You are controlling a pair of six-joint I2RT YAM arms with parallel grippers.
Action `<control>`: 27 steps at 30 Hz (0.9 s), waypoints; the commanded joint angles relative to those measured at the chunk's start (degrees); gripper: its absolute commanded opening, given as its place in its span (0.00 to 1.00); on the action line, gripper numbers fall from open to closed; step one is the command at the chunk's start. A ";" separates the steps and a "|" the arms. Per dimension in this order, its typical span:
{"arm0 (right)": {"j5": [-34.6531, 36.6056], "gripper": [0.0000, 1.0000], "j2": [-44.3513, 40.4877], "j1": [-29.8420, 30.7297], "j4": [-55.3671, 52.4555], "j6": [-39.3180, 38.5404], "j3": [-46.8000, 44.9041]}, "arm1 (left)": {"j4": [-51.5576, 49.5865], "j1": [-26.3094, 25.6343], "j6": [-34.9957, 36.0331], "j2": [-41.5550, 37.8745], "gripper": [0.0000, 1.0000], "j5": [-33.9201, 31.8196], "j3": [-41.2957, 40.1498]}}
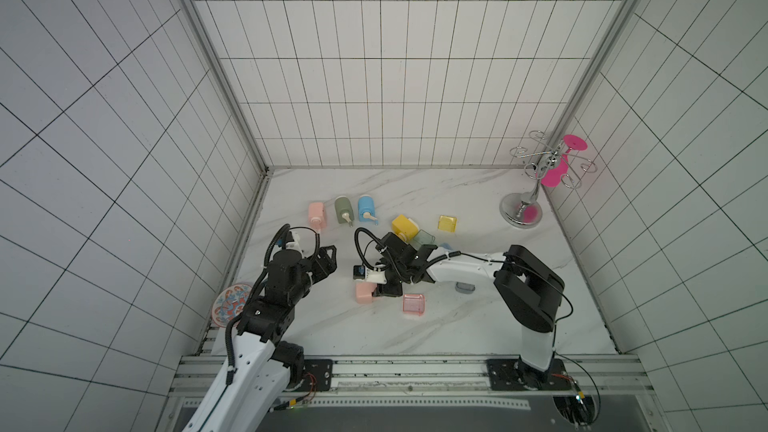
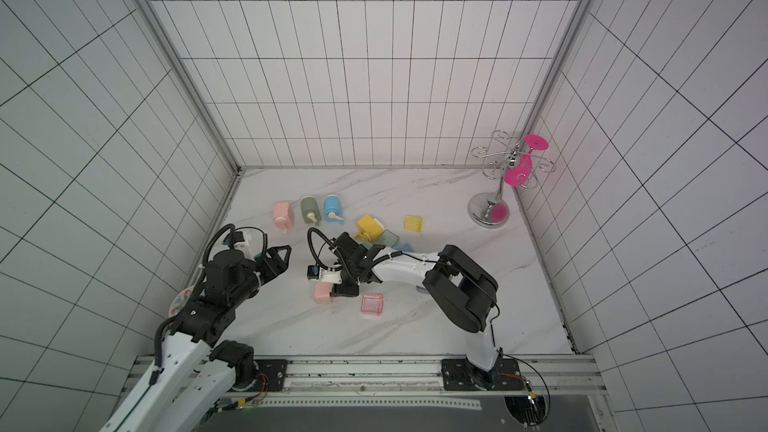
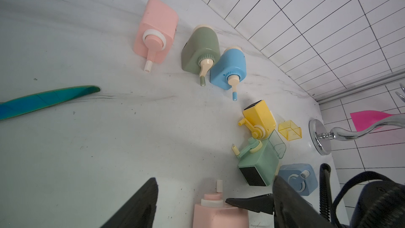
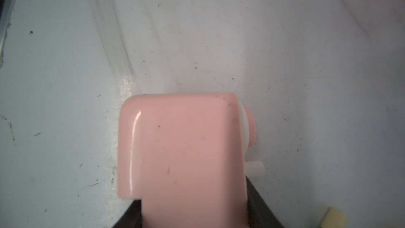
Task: Put the tray back into the pencil sharpener
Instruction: Pick up the pencil sharpener from the center of the board.
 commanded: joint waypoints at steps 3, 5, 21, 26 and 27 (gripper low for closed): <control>1.24 0.02 -8.61 0.10 10.85 -1.76 -6.76 | 1.79 0.23 3.07 -1.39 0.86 4.03 1.76; 1.40 0.00 -11.52 0.09 15.81 -3.38 -10.61 | 2.72 0.22 4.32 -1.94 0.88 7.98 1.57; -2.24 0.00 -20.88 -0.23 32.64 -0.12 -18.83 | 7.77 0.24 6.45 -0.88 0.97 34.16 -1.40; -3.52 0.00 -21.63 -0.43 33.95 1.13 -19.19 | 6.46 0.18 7.38 1.64 0.97 35.91 -1.21; -3.78 0.00 -21.78 -0.47 34.45 1.58 -19.35 | 6.55 0.12 7.29 2.24 0.97 36.40 -1.14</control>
